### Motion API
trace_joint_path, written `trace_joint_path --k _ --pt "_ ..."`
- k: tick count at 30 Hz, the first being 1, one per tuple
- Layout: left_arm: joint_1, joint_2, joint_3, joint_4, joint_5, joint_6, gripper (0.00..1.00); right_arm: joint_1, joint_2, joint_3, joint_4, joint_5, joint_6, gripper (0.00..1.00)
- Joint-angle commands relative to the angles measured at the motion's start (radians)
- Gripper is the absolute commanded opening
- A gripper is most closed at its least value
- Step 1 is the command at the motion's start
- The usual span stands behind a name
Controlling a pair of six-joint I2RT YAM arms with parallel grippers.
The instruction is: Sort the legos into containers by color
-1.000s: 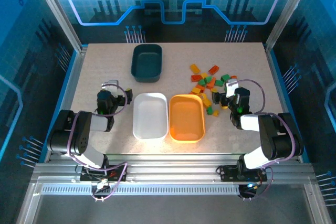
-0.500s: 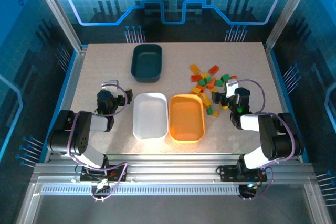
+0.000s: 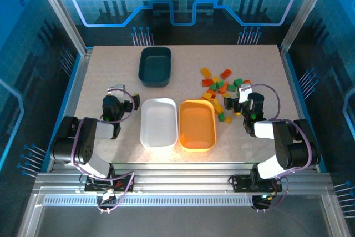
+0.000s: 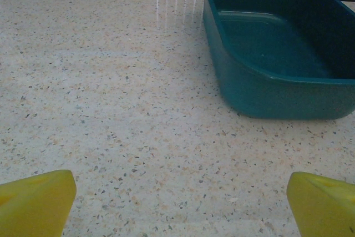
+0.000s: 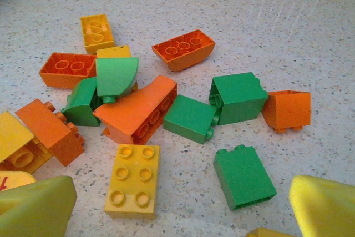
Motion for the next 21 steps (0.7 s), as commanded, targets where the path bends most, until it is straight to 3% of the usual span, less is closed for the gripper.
trace_joint_path --k 1,6,8,10,14,16,18,19,21 --pt "0.003 -0.013 0.017 -0.003 0.027 0.011 0.99 -0.013 0.0 0.016 0.013 -0.018 -0.007 1.0" --pt "-0.001 -0.042 0.036 -0.063 -0.018 0.009 0.99 -0.006 -0.005 0.031 -0.003 0.021 -0.004 1.0" --pt "-0.008 -0.154 0.109 -0.297 -0.034 0.009 0.99 0.027 -0.09 0.123 -0.217 0.132 0.001 1.0" --pt "-0.02 -0.261 0.198 -0.485 -0.051 0.023 0.99 0.038 -0.173 0.245 -0.434 0.15 -0.009 1.0" --pt "-0.062 -0.482 0.299 -0.684 -0.059 -0.022 0.99 0.134 -0.337 0.513 -0.808 0.328 0.059 1.0" --pt "-0.08 -0.587 0.335 -0.773 -0.074 -0.182 0.99 0.149 -0.353 0.679 -1.104 0.355 0.244 1.0" --pt "-0.08 -0.674 0.357 -0.893 -0.089 -0.456 0.99 0.117 -0.344 0.77 -1.271 0.261 0.337 1.0" --pt "-0.078 -0.718 0.353 -0.944 -0.075 -0.592 0.99 0.099 -0.341 0.762 -1.293 0.249 0.408 1.0" --pt "-0.078 -0.802 0.29 -0.934 -0.006 -0.695 0.99 0.051 -0.335 0.697 -1.269 0.102 0.454 1.0"
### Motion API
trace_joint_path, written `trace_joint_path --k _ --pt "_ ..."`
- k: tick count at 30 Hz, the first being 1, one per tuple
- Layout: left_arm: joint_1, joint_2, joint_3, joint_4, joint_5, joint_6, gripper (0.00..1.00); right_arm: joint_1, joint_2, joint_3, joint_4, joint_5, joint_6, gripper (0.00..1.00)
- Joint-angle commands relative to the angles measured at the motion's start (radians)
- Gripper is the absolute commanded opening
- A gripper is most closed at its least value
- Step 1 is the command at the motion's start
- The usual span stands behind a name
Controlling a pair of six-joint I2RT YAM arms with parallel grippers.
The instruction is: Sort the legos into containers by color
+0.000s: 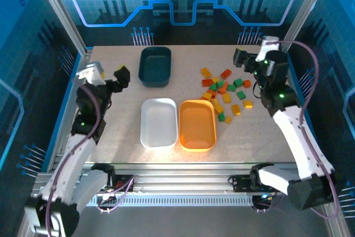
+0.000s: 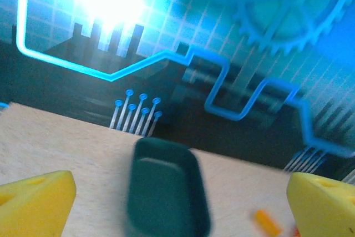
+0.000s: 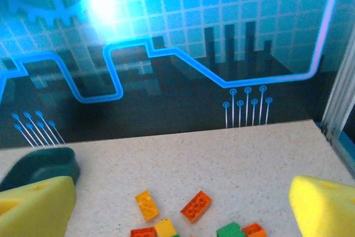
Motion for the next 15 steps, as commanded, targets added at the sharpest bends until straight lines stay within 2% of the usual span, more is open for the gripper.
trace_joint_path --k 1,2,4,7,10,12,15 --pt "0.0 -0.096 -0.122 -0.178 0.028 -0.423 0.99 -0.066 0.063 -0.105 -0.305 -0.194 0.169 0.95" --pt "0.005 -0.131 -0.184 -0.143 0.022 -0.488 0.99 -0.065 0.08 -0.111 -0.324 -0.225 0.172 0.9" --pt "0.01 -0.172 -0.29 -0.075 0.107 -0.511 0.98 -0.029 0.109 -0.141 -0.344 -0.302 0.152 0.81" --pt "0.007 -0.164 -0.255 -0.28 0.178 -0.465 0.82 0.092 0.121 -0.196 -0.384 -0.263 0.138 0.79" --pt "-0.015 -0.085 -0.175 -0.522 0.187 -0.399 0.68 0.223 0.133 -0.248 -0.414 -0.237 0.134 0.8" --pt "-0.055 -0.021 -0.141 -0.636 0.161 -0.362 0.65 0.278 0.15 -0.272 -0.436 -0.209 0.145 0.8" --pt "-0.138 0.05 -0.141 -0.71 0.062 -0.334 0.65 0.325 0.165 -0.305 -0.445 -0.176 0.174 0.79"
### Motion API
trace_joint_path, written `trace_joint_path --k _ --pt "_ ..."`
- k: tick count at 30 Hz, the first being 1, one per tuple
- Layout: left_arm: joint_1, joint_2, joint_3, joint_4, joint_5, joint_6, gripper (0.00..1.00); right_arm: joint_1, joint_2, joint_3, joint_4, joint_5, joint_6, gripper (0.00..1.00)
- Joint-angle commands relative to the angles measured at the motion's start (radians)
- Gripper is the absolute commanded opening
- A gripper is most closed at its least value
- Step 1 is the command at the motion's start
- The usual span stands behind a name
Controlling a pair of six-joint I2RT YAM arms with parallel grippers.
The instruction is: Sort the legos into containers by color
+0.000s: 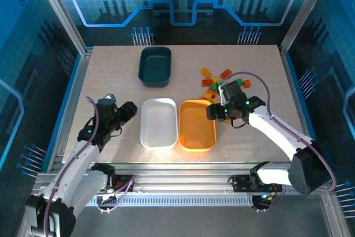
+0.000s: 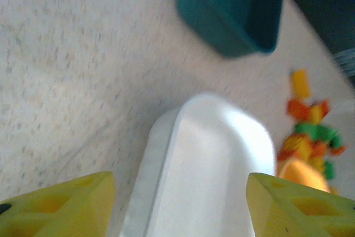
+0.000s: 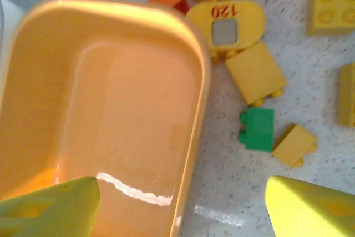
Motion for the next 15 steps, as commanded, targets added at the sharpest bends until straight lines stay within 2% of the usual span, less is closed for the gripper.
trace_joint_path --k 1,3,7,10,13,15 --pt "-0.064 0.054 0.02 -0.203 -0.07 0.043 0.65 0.033 0.013 -0.031 -0.052 0.049 0.047 0.79" --pt "-0.086 0.089 0.009 -0.193 -0.07 0.056 0.66 0.042 0.022 -0.06 -0.048 0.067 0.062 0.78" --pt "-0.133 0.174 -0.001 -0.16 -0.063 0.073 0.68 0.068 0.051 -0.092 0.006 -0.006 0.078 0.74" --pt "-0.16 0.213 -0.014 -0.101 -0.026 0.081 0.7 0.104 0.079 -0.095 0.031 0.006 0.101 0.71" --pt "-0.171 0.235 -0.022 -0.066 -0.022 0.087 0.7 0.132 0.118 -0.099 0.058 0.023 0.132 0.65" --pt "-0.171 0.259 -0.019 -0.053 -0.032 0.106 0.69 0.148 0.141 -0.101 0.066 0.061 0.16 0.56"
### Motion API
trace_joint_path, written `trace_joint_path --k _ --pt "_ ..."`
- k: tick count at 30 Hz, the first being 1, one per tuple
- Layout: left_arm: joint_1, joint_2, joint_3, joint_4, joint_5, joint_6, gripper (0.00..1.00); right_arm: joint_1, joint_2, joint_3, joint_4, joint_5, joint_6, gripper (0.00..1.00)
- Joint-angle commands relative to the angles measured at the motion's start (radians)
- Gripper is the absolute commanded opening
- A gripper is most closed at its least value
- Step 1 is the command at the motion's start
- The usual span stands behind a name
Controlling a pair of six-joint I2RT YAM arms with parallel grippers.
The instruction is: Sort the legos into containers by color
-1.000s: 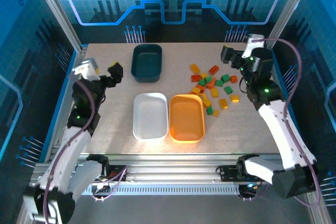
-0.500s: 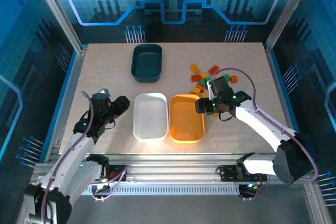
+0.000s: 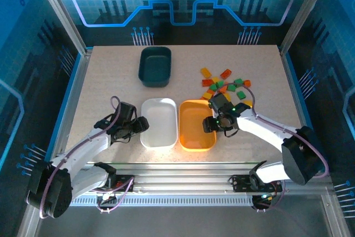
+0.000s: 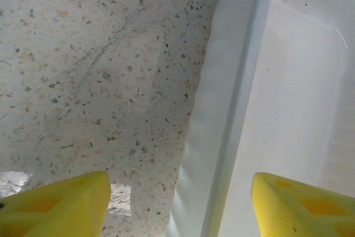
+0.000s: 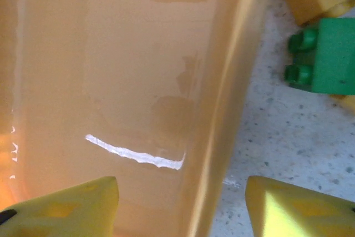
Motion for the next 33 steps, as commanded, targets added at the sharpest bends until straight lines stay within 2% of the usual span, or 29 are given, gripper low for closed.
trace_joint_path --k 1,3,7,9,13,15,20,26,28,31,33 --pt "-0.008 0.036 -0.013 0.048 0.003 0.049 0.68 0.033 0.033 -0.011 0.029 0.059 0.065 0.53" --pt "-0.008 0.075 -0.009 0.071 0.001 0.058 0.61 0.048 0.038 -0.012 0.026 0.108 0.091 0.47" --pt "-0.008 0.124 -0.003 0.11 -0.002 0.068 0.4 0.064 0.026 -0.013 0.019 0.177 0.117 0.34" --pt "-0.008 0.131 0.014 0.093 -0.015 0.065 0.36 0.068 0.014 -0.017 0.021 0.187 0.127 0.26" --pt "-0.008 0.122 0.035 0.075 -0.022 0.067 0.26 0.071 -0.019 -0.027 0.033 0.196 0.129 0.2" --pt "-0.008 0.113 0.049 0.058 -0.017 0.077 0.18 0.072 -0.028 -0.03 0.042 0.195 0.126 0.19" --pt "-0.016 0.06 0.084 -0.01 -0.015 0.105 0.0 0.076 -0.042 -0.028 0.048 0.182 0.124 0.02" --pt "-0.068 -0.069 0.191 -0.134 -0.029 0.15 0.0 0.083 -0.126 -0.007 0.025 0.181 0.129 0.0" --pt "-0.068 -0.079 0.254 -0.151 -0.064 0.178 0.0 0.083 -0.152 0.026 0.013 0.193 0.126 0.0" --pt "-0.036 0.012 0.408 -0.159 -0.178 0.256 0.0 0.066 -0.143 0.127 0.005 0.226 0.111 0.0" --pt "0.051 0.125 0.544 -0.157 -0.157 0.297 0.0 0.043 -0.107 0.205 0.021 0.232 0.091 0.0"
